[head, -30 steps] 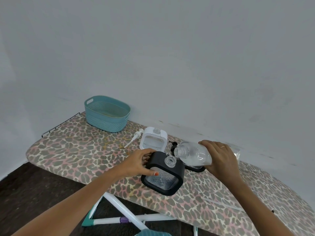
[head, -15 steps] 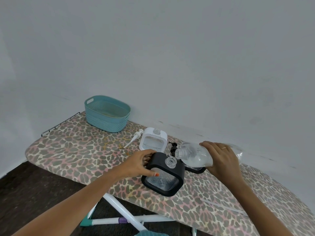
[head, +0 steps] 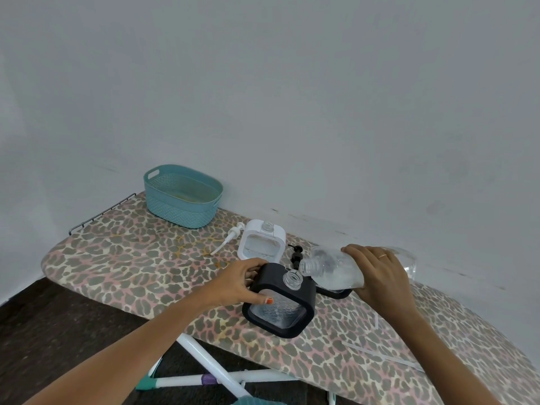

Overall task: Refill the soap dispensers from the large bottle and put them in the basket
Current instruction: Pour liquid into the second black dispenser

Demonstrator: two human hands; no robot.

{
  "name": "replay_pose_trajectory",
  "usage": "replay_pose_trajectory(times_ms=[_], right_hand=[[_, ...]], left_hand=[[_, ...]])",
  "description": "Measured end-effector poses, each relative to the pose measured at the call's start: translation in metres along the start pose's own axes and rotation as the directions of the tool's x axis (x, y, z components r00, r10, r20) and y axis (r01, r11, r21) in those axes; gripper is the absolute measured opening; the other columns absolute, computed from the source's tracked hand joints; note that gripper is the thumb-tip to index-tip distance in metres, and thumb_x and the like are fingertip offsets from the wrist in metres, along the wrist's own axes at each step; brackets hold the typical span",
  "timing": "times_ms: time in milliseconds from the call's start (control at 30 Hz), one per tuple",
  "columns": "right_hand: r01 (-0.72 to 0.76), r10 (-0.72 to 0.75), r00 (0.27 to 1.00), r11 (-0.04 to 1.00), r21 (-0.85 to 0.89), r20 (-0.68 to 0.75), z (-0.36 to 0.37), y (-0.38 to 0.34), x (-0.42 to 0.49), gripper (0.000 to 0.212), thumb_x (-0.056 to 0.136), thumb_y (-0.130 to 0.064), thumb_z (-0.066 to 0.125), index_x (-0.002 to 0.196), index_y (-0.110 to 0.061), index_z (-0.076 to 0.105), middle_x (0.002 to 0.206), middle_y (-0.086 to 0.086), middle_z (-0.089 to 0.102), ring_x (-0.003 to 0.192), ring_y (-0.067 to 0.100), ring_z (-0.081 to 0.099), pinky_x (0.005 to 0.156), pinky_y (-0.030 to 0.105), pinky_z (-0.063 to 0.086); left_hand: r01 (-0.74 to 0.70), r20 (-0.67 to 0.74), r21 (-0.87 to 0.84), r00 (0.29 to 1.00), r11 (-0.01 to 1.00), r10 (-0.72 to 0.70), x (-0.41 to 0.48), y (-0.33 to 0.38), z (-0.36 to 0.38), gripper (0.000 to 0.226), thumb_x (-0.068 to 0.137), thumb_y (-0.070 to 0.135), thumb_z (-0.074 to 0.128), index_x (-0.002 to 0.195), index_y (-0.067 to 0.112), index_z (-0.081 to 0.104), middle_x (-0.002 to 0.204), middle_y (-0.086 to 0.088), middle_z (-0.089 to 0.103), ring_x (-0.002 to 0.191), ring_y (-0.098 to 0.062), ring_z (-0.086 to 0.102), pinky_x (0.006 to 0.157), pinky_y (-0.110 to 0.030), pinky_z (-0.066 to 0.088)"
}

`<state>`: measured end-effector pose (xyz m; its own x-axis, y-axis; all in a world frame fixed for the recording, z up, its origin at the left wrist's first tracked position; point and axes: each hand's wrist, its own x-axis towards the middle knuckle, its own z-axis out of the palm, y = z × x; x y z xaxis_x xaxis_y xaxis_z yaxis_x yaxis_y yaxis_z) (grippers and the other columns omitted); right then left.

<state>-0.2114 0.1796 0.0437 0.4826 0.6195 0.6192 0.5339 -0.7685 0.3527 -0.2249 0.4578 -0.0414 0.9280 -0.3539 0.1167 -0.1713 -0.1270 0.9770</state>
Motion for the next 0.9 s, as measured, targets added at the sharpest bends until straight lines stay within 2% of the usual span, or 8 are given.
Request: replay_pose_trajectory(times_ms=[300, 500, 900], right_hand=[[0.013, -0.013, 1.000, 1.000, -0.022, 0.009, -0.0041, -0.0007, 0.0029, 0.062, 0.036, -0.012, 0.093, 0.093, -0.006, 0.069, 0.092, 0.007, 0.072, 0.074, 0.028, 0.069, 0.066, 0.036, 0.053], [0.023, -0.022, 1.000, 0.999, -0.026, 0.011, -0.0066, -0.0004, 0.0033, 0.062, 0.036, -0.013, 0.093, 0.092, -0.004, 0.070, 0.092, 0.008, 0.072, 0.074, 0.027, 0.069, 0.066, 0.035, 0.054], [0.026, -0.026, 1.000, 0.999, -0.032, 0.008, -0.0093, -0.0008, 0.0064, 0.061, 0.035, -0.011, 0.093, 0.091, -0.003, 0.070, 0.091, 0.009, 0.072, 0.073, 0.027, 0.069, 0.064, 0.035, 0.054]], left_hand=[[-0.003, 0.008, 0.005, 1.000, 1.000, 0.003, 0.0010, -0.0016, 0.0009, 0.057, 0.064, 0.010, 0.082, 0.109, 0.032, 0.054, 0.115, 0.008, 0.061, 0.108, -0.009, 0.059, 0.092, -0.020, 0.048], [-0.001, 0.003, 0.000, 1.000, 1.000, 0.001, 0.0011, -0.0013, 0.0014, 0.057, 0.064, 0.009, 0.082, 0.108, 0.034, 0.055, 0.113, 0.012, 0.061, 0.105, -0.002, 0.060, 0.088, -0.016, 0.048], [-0.005, -0.005, -0.011, 1.000, 1.000, 0.005, 0.0002, -0.0017, 0.0038, 0.055, 0.064, 0.011, 0.082, 0.106, 0.035, 0.055, 0.112, 0.012, 0.062, 0.104, 0.000, 0.059, 0.084, -0.015, 0.049]])
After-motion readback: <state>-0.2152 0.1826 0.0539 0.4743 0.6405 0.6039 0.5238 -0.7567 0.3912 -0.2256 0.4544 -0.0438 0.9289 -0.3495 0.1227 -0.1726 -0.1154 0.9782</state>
